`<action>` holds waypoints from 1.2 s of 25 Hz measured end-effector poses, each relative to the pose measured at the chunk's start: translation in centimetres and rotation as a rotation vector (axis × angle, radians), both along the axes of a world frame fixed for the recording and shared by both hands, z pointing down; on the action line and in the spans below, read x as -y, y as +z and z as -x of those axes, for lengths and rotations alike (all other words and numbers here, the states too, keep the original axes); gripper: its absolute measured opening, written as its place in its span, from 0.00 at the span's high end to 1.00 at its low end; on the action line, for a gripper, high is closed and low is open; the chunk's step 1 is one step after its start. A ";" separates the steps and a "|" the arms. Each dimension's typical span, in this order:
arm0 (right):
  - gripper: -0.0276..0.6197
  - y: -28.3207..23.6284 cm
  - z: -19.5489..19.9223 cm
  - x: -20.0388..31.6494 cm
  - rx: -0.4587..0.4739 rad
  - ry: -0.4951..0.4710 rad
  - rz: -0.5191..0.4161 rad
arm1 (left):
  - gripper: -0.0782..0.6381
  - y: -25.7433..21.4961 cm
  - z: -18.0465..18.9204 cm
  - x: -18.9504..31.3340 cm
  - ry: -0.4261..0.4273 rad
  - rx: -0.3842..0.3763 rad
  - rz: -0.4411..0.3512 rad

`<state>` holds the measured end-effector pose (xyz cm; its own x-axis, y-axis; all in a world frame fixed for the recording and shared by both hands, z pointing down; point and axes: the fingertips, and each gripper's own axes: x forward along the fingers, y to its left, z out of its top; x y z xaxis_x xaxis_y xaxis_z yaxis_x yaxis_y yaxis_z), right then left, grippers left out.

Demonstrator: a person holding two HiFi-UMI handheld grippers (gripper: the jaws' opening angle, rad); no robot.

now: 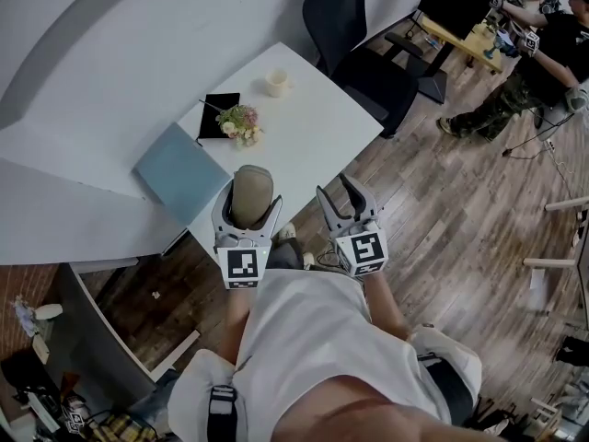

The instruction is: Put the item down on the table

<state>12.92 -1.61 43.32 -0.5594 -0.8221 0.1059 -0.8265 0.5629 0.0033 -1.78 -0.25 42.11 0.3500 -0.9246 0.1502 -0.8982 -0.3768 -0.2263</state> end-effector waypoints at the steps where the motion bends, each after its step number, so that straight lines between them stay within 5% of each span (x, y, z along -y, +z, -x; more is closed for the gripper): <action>1: 0.62 0.1 0.0 0.4 -0.003 0.002 0.001 | 0.32 0.0 0.0 0.5 0.002 -0.001 0.000; 30: 0.63 1.3 5.6 11.7 -0.137 0.033 0.053 | 0.32 3.5 5.8 11.9 0.033 -0.118 0.063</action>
<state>7.36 -13.27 44.60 -0.5099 -0.8308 0.2231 -0.8383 0.5381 0.0881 -7.61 -12.14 45.60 0.3989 -0.9023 0.1633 -0.9040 -0.4168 -0.0946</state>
